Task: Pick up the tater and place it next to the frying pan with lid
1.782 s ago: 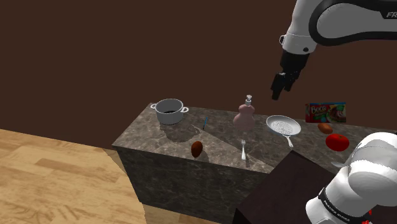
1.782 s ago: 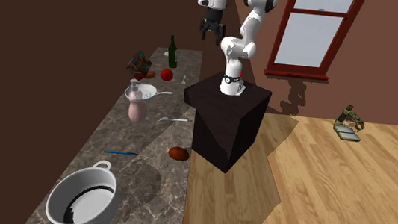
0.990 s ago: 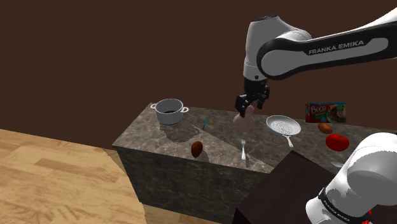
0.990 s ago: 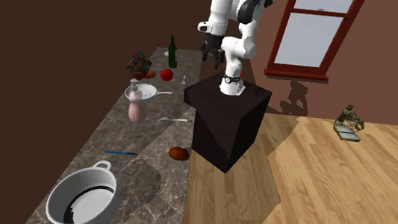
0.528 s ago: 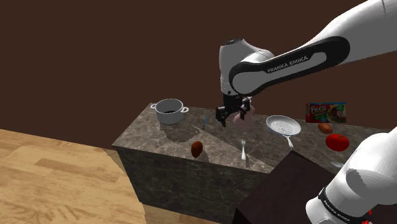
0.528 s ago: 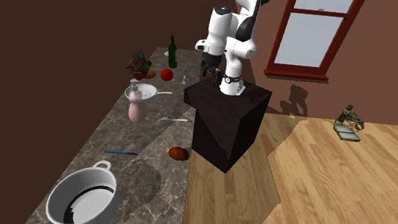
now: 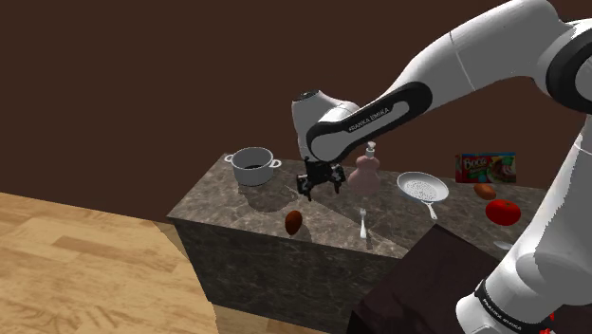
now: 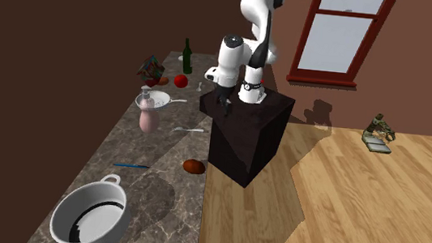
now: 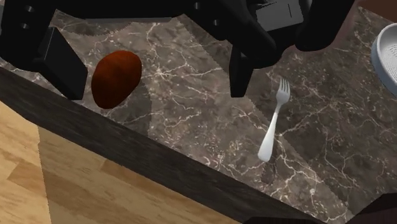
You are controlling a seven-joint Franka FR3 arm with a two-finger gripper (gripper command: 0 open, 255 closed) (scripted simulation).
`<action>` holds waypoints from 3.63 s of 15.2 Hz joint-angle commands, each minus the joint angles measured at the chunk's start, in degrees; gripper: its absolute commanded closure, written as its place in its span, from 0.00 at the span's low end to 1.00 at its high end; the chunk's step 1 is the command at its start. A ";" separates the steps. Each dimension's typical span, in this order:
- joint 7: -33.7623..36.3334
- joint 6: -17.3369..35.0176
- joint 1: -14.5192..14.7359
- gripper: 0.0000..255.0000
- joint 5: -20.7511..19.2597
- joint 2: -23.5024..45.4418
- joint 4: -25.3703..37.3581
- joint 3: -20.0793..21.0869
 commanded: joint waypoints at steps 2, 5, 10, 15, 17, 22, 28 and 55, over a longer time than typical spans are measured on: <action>5.69 0.09 1.09 0.00 -2.59 7.85 5.70 -0.56; 10.24 -0.36 2.60 0.00 -4.48 15.44 11.97 -1.78; 16.01 -2.30 5.23 0.00 -6.07 28.00 24.10 -4.29; 19.97 -5.94 7.58 0.00 -6.04 41.11 39.06 -6.79; 21.14 -8.09 8.42 0.00 -5.69 46.84 46.33 -7.72; 22.72 -13.33 9.92 0.00 -4.73 59.41 63.16 -9.34; 23.07 -9.56 9.53 0.00 -5.09 60.50 60.44 -9.60; 23.05 -11.47 8.97 1.00 -4.76 54.66 56.45 -9.09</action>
